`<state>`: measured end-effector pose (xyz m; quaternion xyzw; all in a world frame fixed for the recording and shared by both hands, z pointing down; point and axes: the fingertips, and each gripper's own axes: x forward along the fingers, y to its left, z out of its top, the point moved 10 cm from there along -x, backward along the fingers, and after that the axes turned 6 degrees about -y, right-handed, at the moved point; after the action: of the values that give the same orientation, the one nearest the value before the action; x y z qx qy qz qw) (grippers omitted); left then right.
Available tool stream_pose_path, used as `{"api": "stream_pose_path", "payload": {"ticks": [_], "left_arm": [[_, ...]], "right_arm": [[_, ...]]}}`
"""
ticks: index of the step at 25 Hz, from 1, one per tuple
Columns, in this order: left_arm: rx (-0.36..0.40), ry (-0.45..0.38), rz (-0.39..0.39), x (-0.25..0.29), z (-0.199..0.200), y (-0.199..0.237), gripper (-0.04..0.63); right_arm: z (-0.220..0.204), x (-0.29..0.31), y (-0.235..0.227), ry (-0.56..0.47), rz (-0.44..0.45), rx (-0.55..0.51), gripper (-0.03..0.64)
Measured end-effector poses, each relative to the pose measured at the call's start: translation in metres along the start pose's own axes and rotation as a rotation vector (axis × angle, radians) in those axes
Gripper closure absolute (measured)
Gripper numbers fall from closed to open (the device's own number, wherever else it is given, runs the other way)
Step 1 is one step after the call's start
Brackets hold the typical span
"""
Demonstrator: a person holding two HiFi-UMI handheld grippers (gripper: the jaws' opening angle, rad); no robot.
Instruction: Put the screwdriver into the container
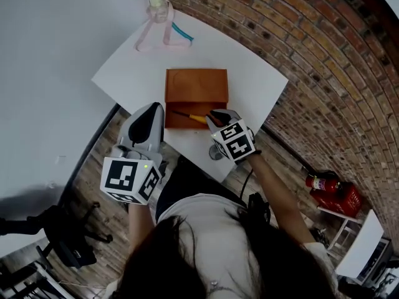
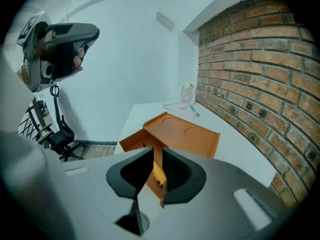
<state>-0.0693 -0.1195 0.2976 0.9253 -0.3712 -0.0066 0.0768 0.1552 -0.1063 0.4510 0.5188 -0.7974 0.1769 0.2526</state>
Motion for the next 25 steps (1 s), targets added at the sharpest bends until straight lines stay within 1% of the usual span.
{"api": "stream_pose_path", "payload": {"ticks": [5,14,19,25], "left_arm": [[0.011,0.0,-0.002,-0.01,0.0,-0.02,0.595],[0.038,-0.009,0.0,-0.03,0.002,-0.05,0.595],[0.046,-0.013,0.014,-0.04,0.002,-0.06,0.595],[0.057,-0.018,0.005,-0.044,0.005,-0.062,0.595]], "right_arm": [[0.006,-0.026,0.004,-0.1,-0.032,0.01,0.565],[0.015,-0.072,0.015,-0.242,-0.049,0.04,0.578],[0.017,-0.097,0.02,-0.306,-0.058,0.055,0.588],[0.029,-0.12,0.021,-0.408,-0.095,0.091,0.606]]}}
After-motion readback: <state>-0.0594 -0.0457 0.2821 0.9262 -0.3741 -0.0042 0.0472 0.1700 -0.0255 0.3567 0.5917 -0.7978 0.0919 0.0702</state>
